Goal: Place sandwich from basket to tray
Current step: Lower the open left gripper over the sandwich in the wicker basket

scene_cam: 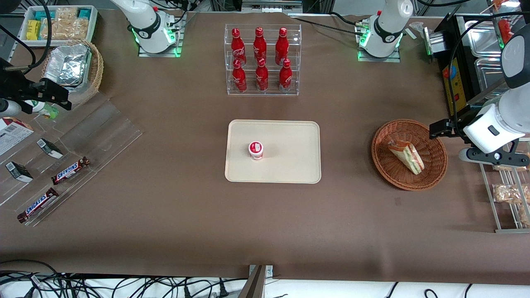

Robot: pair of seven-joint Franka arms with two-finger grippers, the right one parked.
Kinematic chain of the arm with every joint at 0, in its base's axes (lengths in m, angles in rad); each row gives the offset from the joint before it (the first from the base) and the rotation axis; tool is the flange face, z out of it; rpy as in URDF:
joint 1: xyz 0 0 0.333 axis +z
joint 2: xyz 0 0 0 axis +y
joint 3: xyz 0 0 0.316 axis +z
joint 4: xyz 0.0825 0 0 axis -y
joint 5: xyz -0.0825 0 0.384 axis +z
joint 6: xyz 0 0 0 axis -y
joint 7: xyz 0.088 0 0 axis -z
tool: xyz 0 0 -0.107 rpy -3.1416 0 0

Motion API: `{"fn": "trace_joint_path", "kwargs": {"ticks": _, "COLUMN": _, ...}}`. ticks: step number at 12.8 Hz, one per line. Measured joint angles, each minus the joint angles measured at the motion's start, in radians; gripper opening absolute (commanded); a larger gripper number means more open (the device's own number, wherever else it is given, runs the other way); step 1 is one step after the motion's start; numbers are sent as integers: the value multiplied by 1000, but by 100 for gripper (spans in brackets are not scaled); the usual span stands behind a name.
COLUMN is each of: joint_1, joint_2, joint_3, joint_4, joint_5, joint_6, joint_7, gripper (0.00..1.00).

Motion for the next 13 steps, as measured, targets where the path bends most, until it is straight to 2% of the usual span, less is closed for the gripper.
{"fn": "trace_joint_path", "kwargs": {"ticks": 6, "joint_1": 0, "joint_2": 4, "joint_3": 1, "joint_4": 7, "joint_5": 0, "joint_6": -4, "joint_7": -2, "gripper": 100}}
{"fn": "trace_joint_path", "kwargs": {"ticks": 10, "joint_1": 3, "joint_2": 19, "joint_3": 6, "joint_4": -41, "joint_5": 0, "joint_6": -12, "joint_7": -231, "gripper": 100}}
{"fn": "trace_joint_path", "kwargs": {"ticks": 13, "joint_1": 4, "joint_2": 44, "joint_3": 6, "joint_4": -166, "joint_5": 0, "joint_6": 94, "joint_7": -383, "gripper": 100}}
